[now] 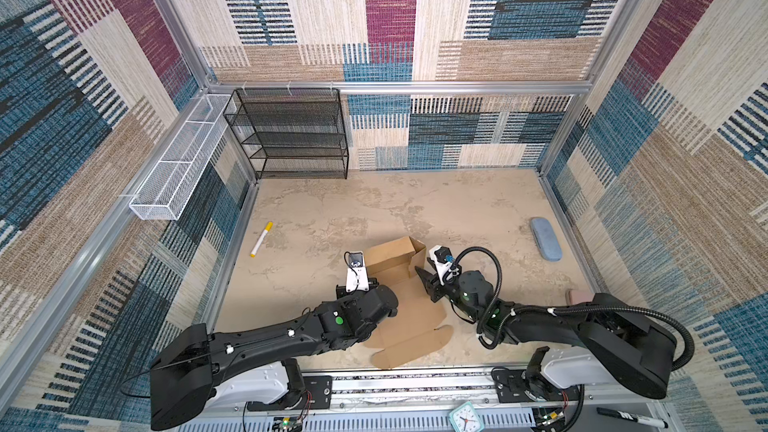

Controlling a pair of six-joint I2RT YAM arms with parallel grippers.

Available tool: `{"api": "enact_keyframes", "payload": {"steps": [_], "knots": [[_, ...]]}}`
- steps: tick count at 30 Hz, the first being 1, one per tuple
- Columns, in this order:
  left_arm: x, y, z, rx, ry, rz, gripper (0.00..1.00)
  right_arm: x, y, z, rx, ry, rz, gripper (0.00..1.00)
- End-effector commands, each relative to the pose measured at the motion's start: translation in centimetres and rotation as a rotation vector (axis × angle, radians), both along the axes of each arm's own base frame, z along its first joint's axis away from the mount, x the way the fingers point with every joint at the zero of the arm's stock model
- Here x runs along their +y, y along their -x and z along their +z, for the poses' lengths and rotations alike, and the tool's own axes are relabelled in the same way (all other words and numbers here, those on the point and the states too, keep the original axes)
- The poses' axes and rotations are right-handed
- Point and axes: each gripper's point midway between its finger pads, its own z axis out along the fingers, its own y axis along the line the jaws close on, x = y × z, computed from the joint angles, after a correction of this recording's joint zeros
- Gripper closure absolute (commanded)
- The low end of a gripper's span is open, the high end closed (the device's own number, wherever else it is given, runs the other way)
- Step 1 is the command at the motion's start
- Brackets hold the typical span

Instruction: Fold the paper box

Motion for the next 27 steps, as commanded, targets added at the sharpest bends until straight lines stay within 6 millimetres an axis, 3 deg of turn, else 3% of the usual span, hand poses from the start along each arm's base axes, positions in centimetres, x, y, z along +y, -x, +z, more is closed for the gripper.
{"api": "enact_keyframes", "payload": {"steps": [1, 10, 22, 27], "knots": [[-1.0, -0.1, 0.2, 0.000, 0.016, -0.049, 1.00, 0.8, 0.1, 2.0, -0.056, -0.060, 0.050, 0.52], [-1.5, 0.0, 0.2, -0.003, 0.028, -0.086, 1.00, 1.9, 0.2, 2.9, -0.073, -0.080, 0.118, 0.55], [-2.0, 0.1, 0.2, -0.005, 0.032, -0.119, 1.00, -0.2, -1.4, 3.1, -0.085, -0.066, -0.012, 0.53], [-2.1, 0.1, 0.2, -0.001, 0.024, -0.125, 1.00, -0.9, -0.9, 3.4, -0.076, -0.102, -0.016, 0.52]]}}
